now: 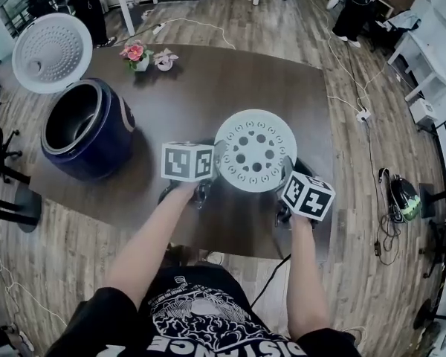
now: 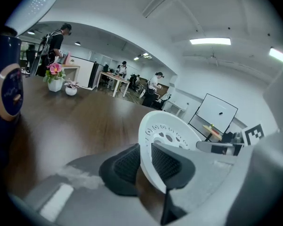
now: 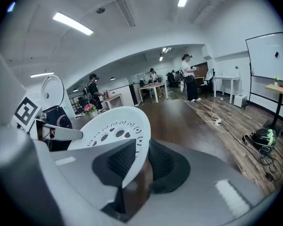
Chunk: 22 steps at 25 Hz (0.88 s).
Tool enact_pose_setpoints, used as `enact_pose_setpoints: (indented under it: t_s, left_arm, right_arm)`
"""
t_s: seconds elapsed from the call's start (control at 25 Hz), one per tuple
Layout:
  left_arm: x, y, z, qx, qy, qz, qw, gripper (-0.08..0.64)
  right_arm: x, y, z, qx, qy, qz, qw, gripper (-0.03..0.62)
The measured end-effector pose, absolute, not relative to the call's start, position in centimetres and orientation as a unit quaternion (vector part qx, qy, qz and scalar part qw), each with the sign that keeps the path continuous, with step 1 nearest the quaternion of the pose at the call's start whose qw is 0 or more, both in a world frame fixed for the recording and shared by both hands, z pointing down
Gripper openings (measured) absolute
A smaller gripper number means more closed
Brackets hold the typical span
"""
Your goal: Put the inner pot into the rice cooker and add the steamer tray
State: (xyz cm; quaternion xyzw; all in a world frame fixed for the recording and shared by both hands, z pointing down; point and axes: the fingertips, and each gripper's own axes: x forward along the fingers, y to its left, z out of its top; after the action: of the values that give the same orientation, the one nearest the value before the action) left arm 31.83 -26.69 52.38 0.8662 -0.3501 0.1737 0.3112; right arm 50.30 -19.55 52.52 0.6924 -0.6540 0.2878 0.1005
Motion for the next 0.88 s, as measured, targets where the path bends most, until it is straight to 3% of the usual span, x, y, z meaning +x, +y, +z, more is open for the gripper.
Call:
enact_pose_setpoints:
  t_s: [0.88]
  left_arm:
    - [14.5, -30.5, 42.5, 0.835, -0.473, 0.086, 0.267, 0.083]
  right_arm:
    - [34.3, -29.1, 41.9, 0.600, -0.771, 0.193, 0.094, 0.083]
